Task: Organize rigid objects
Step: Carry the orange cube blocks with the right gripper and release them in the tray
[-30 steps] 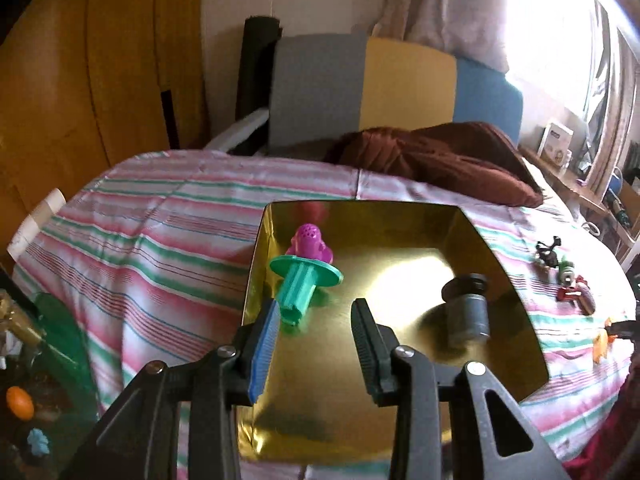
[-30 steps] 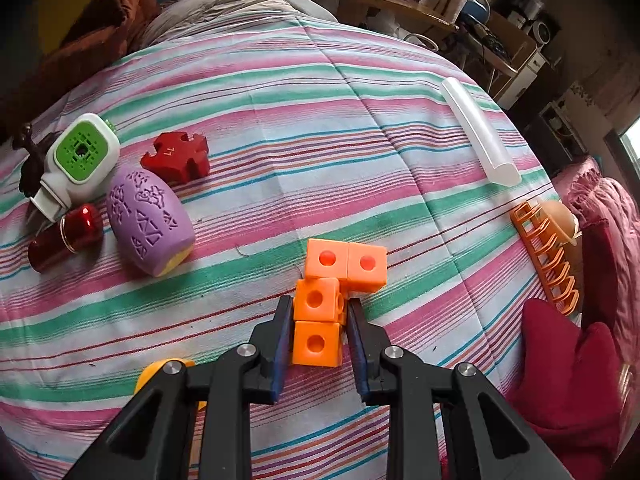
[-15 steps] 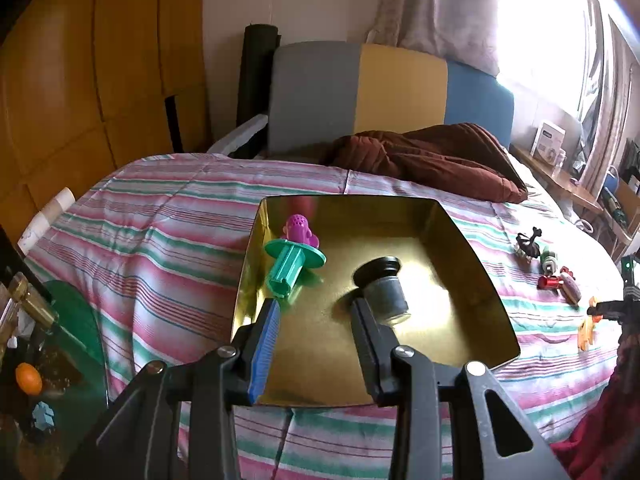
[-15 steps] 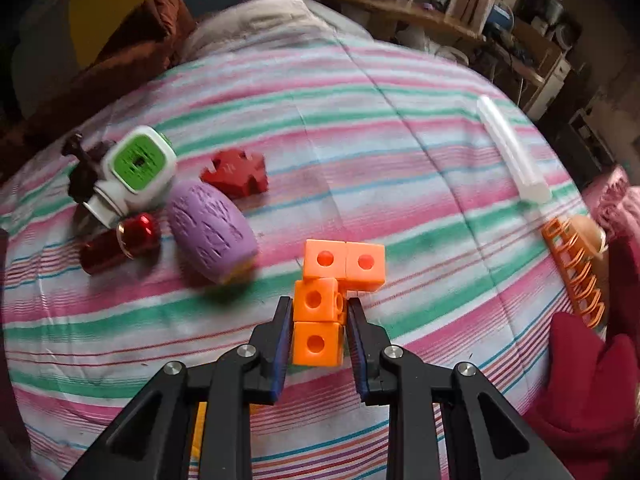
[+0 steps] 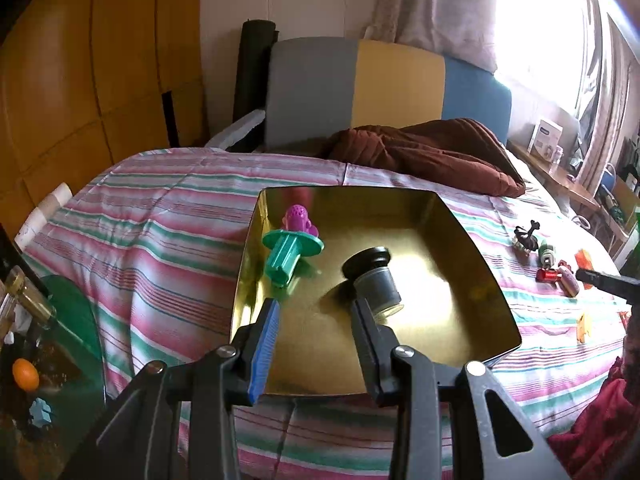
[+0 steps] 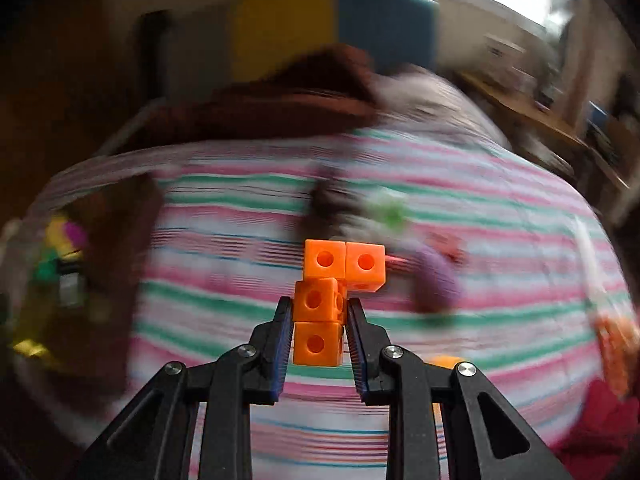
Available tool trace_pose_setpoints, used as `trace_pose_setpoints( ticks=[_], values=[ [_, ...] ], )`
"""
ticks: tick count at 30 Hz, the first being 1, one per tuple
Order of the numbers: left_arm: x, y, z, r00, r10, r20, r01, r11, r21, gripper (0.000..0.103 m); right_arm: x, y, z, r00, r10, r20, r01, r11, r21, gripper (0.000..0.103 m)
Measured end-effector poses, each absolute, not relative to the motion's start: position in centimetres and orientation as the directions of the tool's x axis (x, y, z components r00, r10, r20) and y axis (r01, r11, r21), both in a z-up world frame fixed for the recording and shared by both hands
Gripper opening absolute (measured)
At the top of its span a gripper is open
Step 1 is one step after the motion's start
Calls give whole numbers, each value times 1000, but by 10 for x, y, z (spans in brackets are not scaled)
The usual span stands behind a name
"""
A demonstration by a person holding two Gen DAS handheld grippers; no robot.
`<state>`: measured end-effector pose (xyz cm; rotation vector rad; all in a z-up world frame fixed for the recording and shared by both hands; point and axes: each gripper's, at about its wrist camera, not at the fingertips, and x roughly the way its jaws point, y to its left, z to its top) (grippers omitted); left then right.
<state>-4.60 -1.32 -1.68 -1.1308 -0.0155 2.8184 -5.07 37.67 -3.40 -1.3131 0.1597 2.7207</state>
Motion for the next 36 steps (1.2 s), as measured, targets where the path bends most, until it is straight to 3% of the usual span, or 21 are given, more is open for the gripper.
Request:
trace_pose_setpoints(
  ticks=[6, 11, 22, 24, 25, 26, 36],
  values=[
    [-46, -37, -28, -693, 89, -715, -34, -995, -91, 37, -66, 235, -14, -614, -204, -762, 222, -972, 81, 26],
    [-43, -67, -35, -684, 68, -727, 23, -993, -115, 37, -80, 132, -30, -506, -344, -791, 416, -900, 126, 26],
    [-42, -120, -49, -666, 29, -746, 136, -978, -159, 37, -138, 33, -97, -307, -360, -881, 413, -884, 218, 28],
    [-44, -124, -53, -657, 42, -752, 139, -975, -175, 37, -140, 27, -100, -308, -376, -874, 410, -881, 235, 46],
    [-44, -125, -54, -653, 50, -755, 136, -974, -182, 37, -143, 25, -103, -308, -386, -870, 402, -881, 248, 65],
    [-44, -126, -54, -652, 57, -756, 129, -974, -185, 37, -144, 25, -103, -305, -404, -863, 389, -880, 274, 68],
    [-45, -108, -47, -667, 80, -740, 69, -983, -169, 37, -123, 38, -72, -401, -429, -809, 397, -877, 269, 68]
  ],
)
